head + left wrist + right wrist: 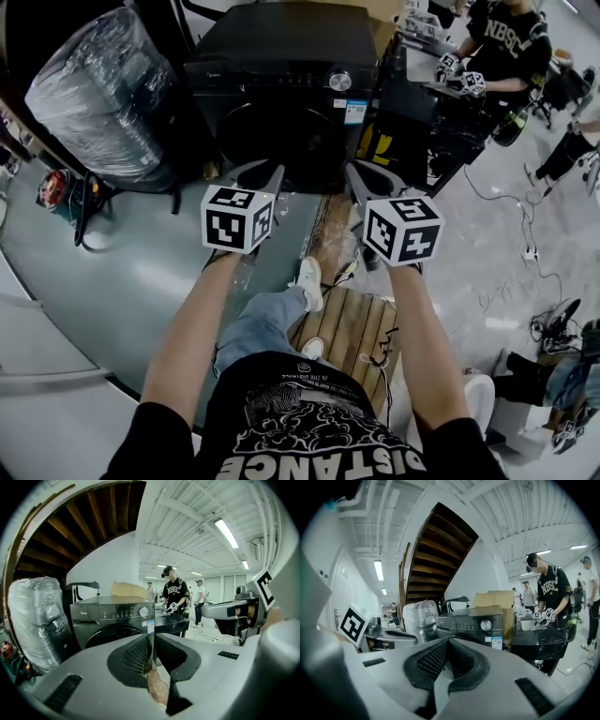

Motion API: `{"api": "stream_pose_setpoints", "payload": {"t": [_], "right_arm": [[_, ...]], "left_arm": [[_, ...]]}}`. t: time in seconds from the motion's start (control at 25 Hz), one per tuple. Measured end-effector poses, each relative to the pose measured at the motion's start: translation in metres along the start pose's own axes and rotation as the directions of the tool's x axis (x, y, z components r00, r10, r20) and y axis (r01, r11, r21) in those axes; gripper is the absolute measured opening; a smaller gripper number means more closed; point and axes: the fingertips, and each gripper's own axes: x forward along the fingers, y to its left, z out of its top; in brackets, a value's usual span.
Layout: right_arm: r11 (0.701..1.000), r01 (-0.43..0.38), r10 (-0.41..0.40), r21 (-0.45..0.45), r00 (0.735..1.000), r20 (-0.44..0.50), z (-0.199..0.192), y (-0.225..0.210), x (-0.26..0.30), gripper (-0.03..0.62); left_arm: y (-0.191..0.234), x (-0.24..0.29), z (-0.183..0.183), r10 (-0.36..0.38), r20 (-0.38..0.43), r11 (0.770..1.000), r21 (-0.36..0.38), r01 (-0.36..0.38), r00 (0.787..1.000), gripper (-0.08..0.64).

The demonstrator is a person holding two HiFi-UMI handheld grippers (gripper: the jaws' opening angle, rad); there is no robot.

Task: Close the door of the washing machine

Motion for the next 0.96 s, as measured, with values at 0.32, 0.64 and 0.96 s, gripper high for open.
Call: {"api": "stream_pose_setpoints", "payload": {"t": [0.32,0.64,0.96], "right_arm": [[0.999,-0.010,0.010,-0.034,1.000,0.004,0.011,0.008,-0.003,0.020],[0.999,-0.012,0.012,-0.050,1.000,0.003,0.012,0.007,-0.005,0.020],[0.999,-0.007,0.007,-0.053,1.000,0.003,0.012,0.004,-0.007,0.020]], "left_arm": [[0.001,-0.013,0.011,0.027,0.022,0.999,0.046,-0.028,0.999,0.049],[0.004,-0.017,0.009,0.046,0.031,0.998,0.039,-0.047,0.998,0.043],[0.005,-0.017,0.008,0.051,0.031,0.998,0.046,-0.053,0.998,0.043]]}}
